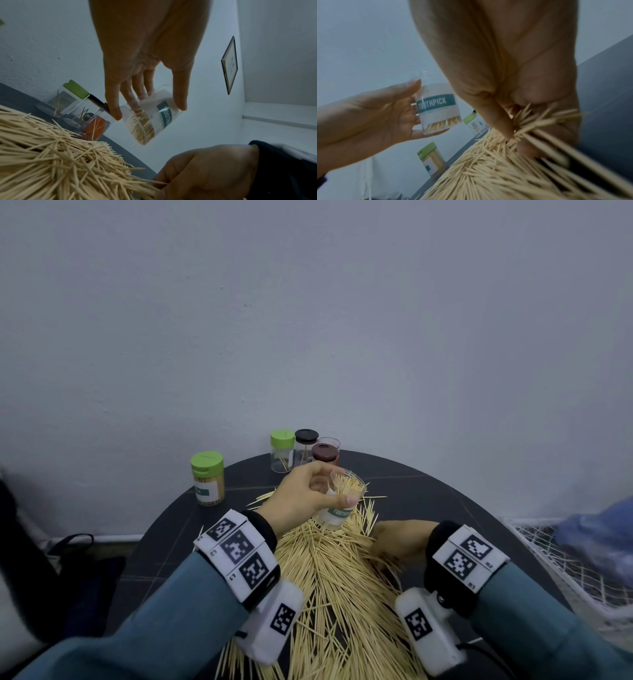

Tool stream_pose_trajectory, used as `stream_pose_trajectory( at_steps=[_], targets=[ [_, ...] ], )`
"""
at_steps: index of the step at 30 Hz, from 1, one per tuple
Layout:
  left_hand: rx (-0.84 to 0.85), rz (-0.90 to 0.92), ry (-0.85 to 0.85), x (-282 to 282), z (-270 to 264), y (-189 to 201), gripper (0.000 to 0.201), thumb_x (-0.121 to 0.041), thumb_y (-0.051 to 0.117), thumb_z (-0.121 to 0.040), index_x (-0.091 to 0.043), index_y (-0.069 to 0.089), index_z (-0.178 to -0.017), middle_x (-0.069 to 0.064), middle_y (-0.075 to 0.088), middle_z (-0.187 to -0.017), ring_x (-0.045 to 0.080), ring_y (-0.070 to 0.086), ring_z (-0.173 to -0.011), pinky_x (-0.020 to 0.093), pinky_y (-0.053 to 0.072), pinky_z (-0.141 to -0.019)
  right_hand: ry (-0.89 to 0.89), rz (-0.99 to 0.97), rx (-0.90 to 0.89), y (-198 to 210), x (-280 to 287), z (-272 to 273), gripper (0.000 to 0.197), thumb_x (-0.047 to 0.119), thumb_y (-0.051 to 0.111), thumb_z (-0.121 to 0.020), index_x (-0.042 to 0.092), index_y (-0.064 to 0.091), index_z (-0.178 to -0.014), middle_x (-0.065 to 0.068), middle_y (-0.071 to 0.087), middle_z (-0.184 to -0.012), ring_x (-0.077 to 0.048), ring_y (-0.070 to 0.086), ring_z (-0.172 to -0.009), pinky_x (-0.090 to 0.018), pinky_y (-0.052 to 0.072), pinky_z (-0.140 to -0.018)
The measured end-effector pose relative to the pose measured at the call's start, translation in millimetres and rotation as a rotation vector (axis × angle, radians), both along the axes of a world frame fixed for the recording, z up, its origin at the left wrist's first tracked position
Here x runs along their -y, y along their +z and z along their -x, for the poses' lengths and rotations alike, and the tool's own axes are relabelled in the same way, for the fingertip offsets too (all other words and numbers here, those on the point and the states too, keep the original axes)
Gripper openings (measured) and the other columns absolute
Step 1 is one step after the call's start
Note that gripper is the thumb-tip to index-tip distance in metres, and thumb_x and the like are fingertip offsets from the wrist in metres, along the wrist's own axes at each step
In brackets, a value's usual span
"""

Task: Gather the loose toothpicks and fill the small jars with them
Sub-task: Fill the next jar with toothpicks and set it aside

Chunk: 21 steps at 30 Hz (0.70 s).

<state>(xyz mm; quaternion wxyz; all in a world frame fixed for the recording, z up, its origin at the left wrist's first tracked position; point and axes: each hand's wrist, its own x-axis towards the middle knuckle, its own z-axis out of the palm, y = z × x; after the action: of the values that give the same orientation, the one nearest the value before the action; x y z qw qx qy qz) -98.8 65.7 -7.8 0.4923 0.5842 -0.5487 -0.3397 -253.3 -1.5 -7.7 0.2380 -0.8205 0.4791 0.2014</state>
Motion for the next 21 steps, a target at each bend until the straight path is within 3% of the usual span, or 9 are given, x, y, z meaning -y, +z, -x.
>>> stream_pose_trajectory(
  at_steps=[3,6,7,9,11,13,15,21],
  targets=[
    [-0.002,0.002,-0.013,-1,1,0,0.048,-0.02,0.078,-0.073,-0.02,0.059,-0.117,0.002,0.063,-0.116,0.014,0.058,-0.109,0.022,0.046,-0.092,-0.019,-0.097,0.05,-6,7,1,0.014,0.007,0.042,-0.093,0.007,0.056,-0.09,-0.001,0.055,-0.074,-0.012,0.049,-0.063,-0.022,0.04,-0.061],
    [0.005,0.01,-0.019,-1,2,-1,0.045,-0.019,0.077,-0.074,-0.022,0.059,-0.114,0.001,0.063,-0.114,0.009,0.058,-0.103,0.011,0.045,-0.081,-0.03,-0.08,0.064,-6,8,3,0.019,0.014,0.044,-0.094,0.011,0.052,-0.077,0.001,0.051,-0.069,-0.01,0.045,-0.061,-0.022,0.039,-0.062],
    [0.01,0.012,-0.019,-1,2,-2,0.044,-0.019,0.077,-0.074,-0.023,0.058,-0.113,0.0,0.063,-0.114,0.007,0.057,-0.102,0.009,0.045,-0.077,-0.03,-0.1,0.081,-7,8,3,0.017,0.02,0.048,-0.094,0.012,0.052,-0.08,0.001,0.053,-0.075,-0.011,0.048,-0.066,-0.024,0.042,-0.068],
    [0.019,0.014,-0.02,-1,2,-2,0.044,-0.02,0.077,-0.074,-0.025,0.058,-0.113,0.0,0.062,-0.115,0.006,0.057,-0.102,0.006,0.045,-0.074,-0.01,-0.102,0.084,-9,8,4,0.024,0.035,0.054,-0.092,0.013,0.055,-0.101,0.001,0.054,-0.089,-0.015,0.051,-0.084,-0.031,0.045,-0.085],
    [0.021,0.013,-0.021,-1,2,-2,0.045,-0.019,0.077,-0.074,-0.023,0.058,-0.114,0.0,0.062,-0.115,0.005,0.056,-0.1,0.002,0.044,-0.072,0.019,-0.053,0.039,-12,8,3,0.034,0.038,0.055,-0.091,0.012,0.055,-0.112,0.005,0.052,-0.082,-0.015,0.05,-0.086,-0.032,0.044,-0.09],
    [0.02,0.013,-0.019,-1,2,-3,0.046,-0.018,0.077,-0.074,-0.021,0.058,-0.116,0.001,0.062,-0.115,0.004,0.056,-0.098,0.0,0.043,-0.069,0.038,-0.067,0.057,-16,10,0,0.022,0.029,0.051,-0.094,0.009,0.059,-0.09,0.005,0.05,-0.071,-0.011,0.049,-0.069,-0.026,0.044,-0.076],
    [0.025,0.013,-0.015,-1,2,-4,0.046,-0.018,0.077,-0.074,-0.021,0.059,-0.116,0.001,0.062,-0.115,0.004,0.056,-0.098,-0.001,0.043,-0.069,0.027,-0.1,0.084,-19,11,-2,0.03,0.021,0.045,-0.097,0.012,0.052,-0.069,0.002,0.05,-0.067,-0.008,0.044,-0.058,-0.021,0.04,-0.063],
    [0.023,-0.006,-0.003,0,0,-6,0.041,-0.021,0.078,-0.073,-0.029,0.06,-0.109,0.001,0.062,-0.116,0.011,0.057,-0.106,0.011,0.045,-0.077,-0.102,-0.295,0.225,-11,15,6,0.024,0.008,0.034,-0.099,0.009,0.05,-0.082,0.0,0.043,-0.063,-0.007,0.038,-0.051,-0.018,0.033,-0.05]
  ],
)
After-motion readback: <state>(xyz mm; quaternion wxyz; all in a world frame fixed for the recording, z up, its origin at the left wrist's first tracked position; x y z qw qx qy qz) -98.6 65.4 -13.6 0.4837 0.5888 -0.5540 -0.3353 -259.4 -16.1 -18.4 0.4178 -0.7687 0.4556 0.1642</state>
